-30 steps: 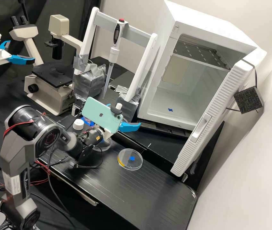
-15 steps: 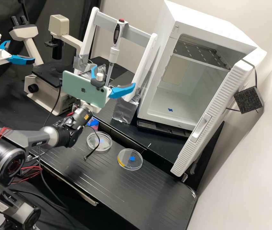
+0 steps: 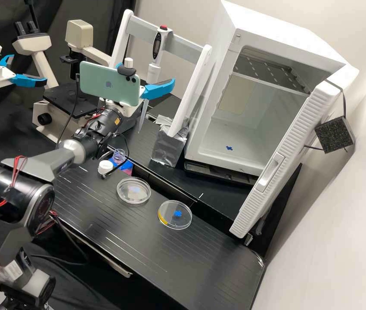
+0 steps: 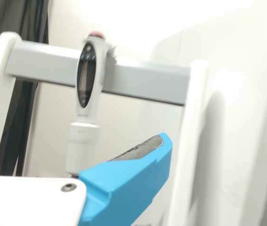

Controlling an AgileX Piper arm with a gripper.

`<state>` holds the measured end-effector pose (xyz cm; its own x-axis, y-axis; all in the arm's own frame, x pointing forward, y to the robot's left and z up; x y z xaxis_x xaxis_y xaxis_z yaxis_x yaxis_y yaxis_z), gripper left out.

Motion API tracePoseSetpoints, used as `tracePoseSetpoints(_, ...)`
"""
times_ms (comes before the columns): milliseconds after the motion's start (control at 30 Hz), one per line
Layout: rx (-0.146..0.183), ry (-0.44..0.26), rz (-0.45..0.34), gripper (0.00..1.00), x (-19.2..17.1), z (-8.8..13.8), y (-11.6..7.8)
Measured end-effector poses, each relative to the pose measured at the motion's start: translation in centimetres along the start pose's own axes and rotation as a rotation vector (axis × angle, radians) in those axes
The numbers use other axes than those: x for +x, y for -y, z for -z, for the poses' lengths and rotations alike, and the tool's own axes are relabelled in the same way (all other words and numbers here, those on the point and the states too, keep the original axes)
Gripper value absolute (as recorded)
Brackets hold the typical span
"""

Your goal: Use the pipette

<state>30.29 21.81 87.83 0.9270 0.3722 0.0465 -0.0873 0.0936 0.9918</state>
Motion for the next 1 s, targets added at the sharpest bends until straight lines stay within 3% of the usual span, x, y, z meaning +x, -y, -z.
tracePoseSetpoints(233,0.014,0.023,0.031,1.0,2.2,0.0,0.5)
tracePoseSetpoints(533,0.005,0.028,0.006,1.0,4.1,0.1,-0.4)
tracePoseSetpoints(567,0.008,0.031,0.007,0.0,4.2,0.1,-0.4)
tracePoseSetpoints(1000,-0.003,0.076,0.023,0.0,5.6,-0.8,-0.4)
